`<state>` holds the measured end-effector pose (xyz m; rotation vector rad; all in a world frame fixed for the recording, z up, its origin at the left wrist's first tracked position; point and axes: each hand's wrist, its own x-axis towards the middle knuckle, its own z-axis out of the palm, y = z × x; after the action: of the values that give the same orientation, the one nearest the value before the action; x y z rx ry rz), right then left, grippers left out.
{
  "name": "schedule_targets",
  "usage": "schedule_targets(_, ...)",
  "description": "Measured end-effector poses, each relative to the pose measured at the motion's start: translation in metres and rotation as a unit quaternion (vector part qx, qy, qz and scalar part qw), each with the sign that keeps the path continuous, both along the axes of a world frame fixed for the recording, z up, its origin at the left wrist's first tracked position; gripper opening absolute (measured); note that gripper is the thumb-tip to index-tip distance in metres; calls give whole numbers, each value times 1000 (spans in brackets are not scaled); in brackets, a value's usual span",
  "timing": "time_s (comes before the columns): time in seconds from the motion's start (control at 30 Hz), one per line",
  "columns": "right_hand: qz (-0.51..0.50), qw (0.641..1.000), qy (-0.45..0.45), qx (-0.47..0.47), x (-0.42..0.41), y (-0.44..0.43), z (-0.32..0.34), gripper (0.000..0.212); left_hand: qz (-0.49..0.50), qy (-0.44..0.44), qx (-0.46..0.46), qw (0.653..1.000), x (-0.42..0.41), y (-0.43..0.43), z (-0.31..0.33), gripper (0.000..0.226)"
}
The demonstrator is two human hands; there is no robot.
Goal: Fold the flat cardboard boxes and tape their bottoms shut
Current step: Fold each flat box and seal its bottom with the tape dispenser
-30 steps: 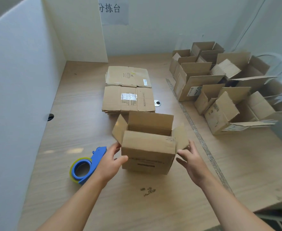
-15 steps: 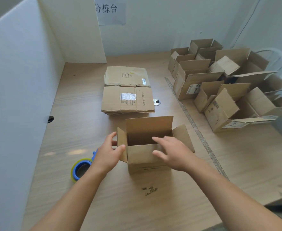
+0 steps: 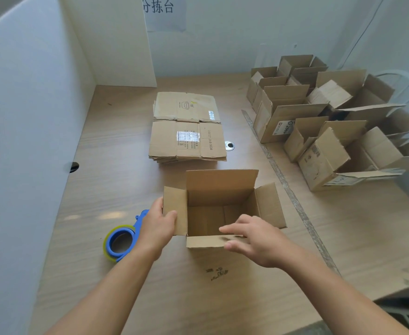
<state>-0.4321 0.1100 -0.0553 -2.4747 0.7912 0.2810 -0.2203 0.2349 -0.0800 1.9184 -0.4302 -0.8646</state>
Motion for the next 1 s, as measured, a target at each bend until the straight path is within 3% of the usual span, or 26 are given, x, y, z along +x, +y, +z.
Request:
schedule_targets(0.1,44,997,60,-37,2,3,-7,55,14,8,2,1000,4,-2,-1,21)
schedule_targets(0.2,78,992,58,-86,2,9,-12,62,7,5,-4,1000,4,-3,0,21)
schedule_targets(0.5,71,996,60,-4,6,13,-20,77,-23,14,-17,1000,9,-6,3,26)
schedule_targets(0.73,68,996,60,-24,6,12,-8,65,-54,39,-32,997,5,-13,6,26)
schedule_targets(1.0,42,997,55,-37,-43,-23,8,63,-130,10,-72,989,-25,-41,15,27)
